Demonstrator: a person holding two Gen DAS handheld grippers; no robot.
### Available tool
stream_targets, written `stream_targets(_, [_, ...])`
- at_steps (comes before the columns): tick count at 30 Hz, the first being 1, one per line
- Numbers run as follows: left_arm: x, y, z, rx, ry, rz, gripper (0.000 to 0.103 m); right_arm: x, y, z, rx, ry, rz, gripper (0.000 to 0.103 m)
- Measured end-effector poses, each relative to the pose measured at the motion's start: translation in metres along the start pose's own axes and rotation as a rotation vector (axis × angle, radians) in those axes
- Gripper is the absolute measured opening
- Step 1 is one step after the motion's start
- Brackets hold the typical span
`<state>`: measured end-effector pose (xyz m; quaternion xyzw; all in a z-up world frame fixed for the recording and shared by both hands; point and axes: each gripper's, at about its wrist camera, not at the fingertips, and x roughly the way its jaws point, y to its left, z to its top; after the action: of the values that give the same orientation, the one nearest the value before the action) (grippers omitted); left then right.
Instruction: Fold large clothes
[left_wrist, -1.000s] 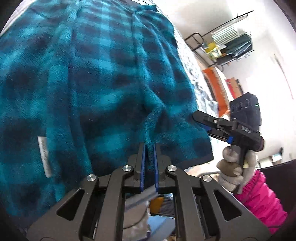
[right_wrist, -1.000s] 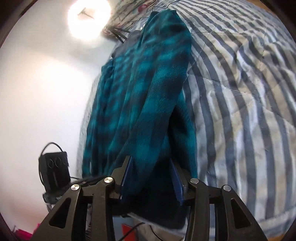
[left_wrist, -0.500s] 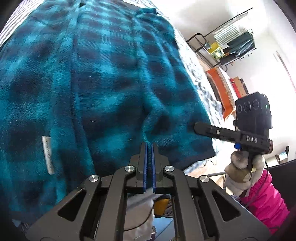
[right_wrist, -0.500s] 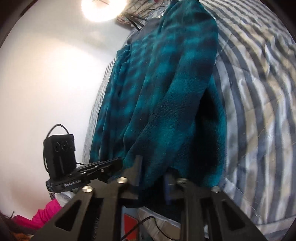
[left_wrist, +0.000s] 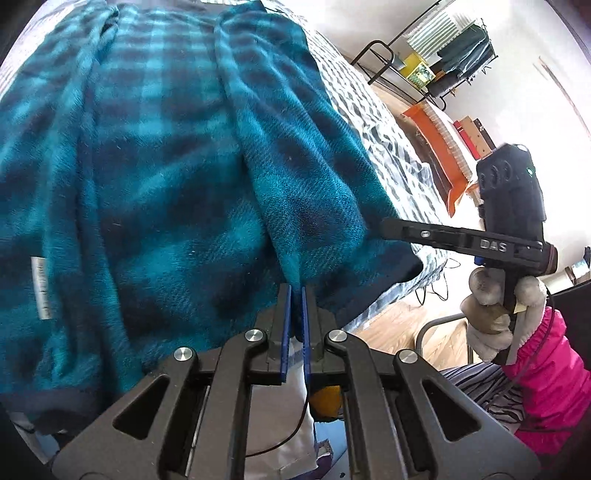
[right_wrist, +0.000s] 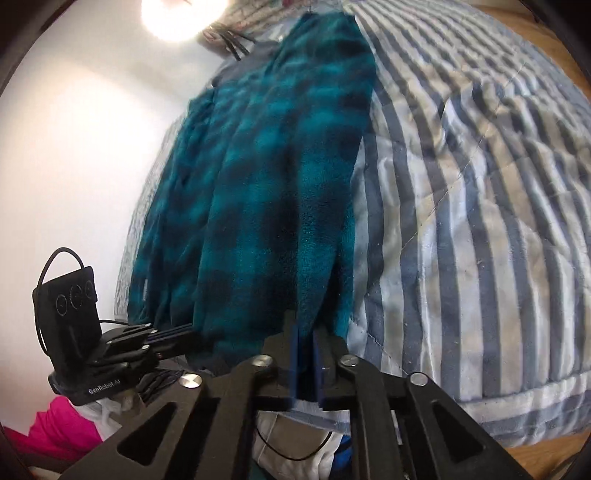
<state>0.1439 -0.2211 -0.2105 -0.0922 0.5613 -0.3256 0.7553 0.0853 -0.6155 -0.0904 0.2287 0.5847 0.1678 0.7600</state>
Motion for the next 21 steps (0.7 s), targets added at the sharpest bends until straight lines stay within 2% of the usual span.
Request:
stream_targets(1, [-0.005, -0.001, 0.000, 0.001, -0.013, -0.004, 0.003, -0.007, 0.000, -0.003, -0.017, -0.028, -0.007, 0.033])
stream_targets(2, [-0.012, -0.003, 0.000, 0.008, -0.035, -0.005, 0.003, -0.014, 0.000, -0.006, -0.029, -0.061, -0.012, 0.040])
stream_targets(5, [-0.028, -0.013, 0.002, 0.044, -0.102, -0.005, 0.003, -0.018, -0.010, -0.010, -0.009, -0.086, 0.006, 0.049])
stream_targets(8, [-0.029, -0.033, 0.008, 0.104, -0.129, 0.007, 0.003, -0.007, -0.028, -0.013, 0.068, -0.061, 0.051, 0.049])
stream_targets(12, [-0.008, -0.055, 0.012, 0.157, -0.105, -0.009, 0.003, -0.002, -0.037, -0.018, 0.115, -0.068, 0.116, 0.048])
stream_targets(14, [0.011, -0.061, 0.012, 0.184, -0.074, -0.001, 0.003, -0.002, -0.038, -0.019, 0.120, -0.065, 0.134, 0.039])
stream_targets(18, [0.041, -0.065, 0.003, 0.232, -0.024, 0.026, 0.003, 0.003, -0.036, -0.021, 0.136, -0.052, 0.179, 0.036])
stream_targets(21, [0.056, -0.063, -0.002, 0.262, -0.016, 0.069, 0.002, 0.008, -0.033, -0.024, 0.139, -0.041, 0.201, 0.020])
